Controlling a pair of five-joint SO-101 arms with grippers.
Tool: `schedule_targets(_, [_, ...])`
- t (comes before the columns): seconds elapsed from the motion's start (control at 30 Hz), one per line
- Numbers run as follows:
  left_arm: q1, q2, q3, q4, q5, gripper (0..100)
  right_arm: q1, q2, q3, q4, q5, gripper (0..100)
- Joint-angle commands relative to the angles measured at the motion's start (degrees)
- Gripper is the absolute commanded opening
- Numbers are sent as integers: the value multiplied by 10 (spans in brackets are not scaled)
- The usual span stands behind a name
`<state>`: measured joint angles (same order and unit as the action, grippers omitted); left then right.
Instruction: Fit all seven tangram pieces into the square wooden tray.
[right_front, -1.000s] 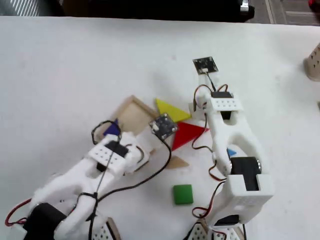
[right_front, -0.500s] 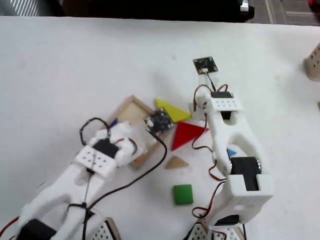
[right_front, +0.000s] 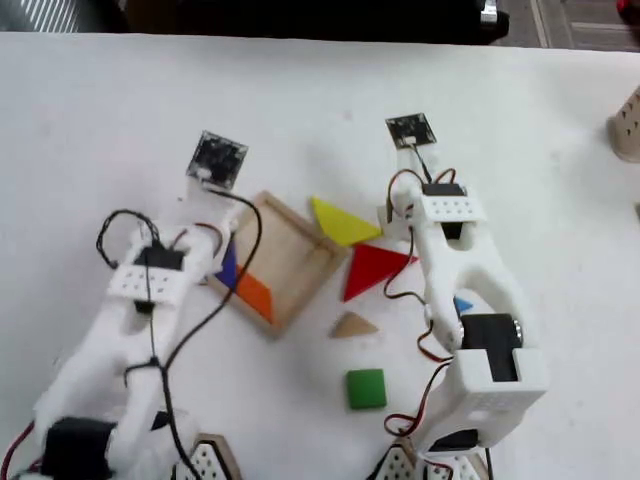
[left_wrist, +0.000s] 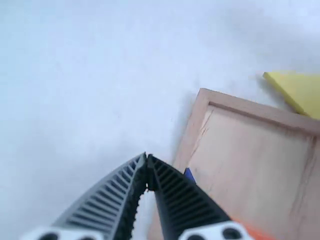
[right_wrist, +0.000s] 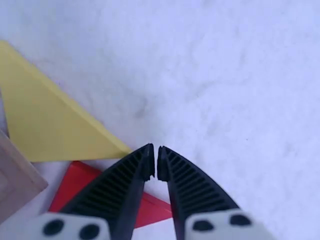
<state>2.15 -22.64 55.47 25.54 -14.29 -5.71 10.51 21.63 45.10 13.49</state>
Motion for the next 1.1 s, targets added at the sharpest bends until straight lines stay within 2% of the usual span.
schedule_targets(0.0, [-11, 87, -85, -12, 8, 24, 3, -2, -18, -8, 8, 18])
schedule_targets(0.6, [-69, 131, -143, -12, 13, 28, 0, -2, -17, -8, 10, 18])
schedule_targets(0.7, [-75, 154, -162, -6, 41, 31, 0, -2, -17, -8, 10, 18])
schedule_targets(0.77, [-82, 171, -185, 20, 56, 70, 0, -2, -16, -8, 10, 18])
schedule_targets(0.93, [-84, 203, -220, 75, 81, 246, 0, -2, -16, -7, 10, 18])
schedule_targets(1.07, [-80, 206, -219, 73, 81, 270, 0, -2, -16, -7, 10, 18])
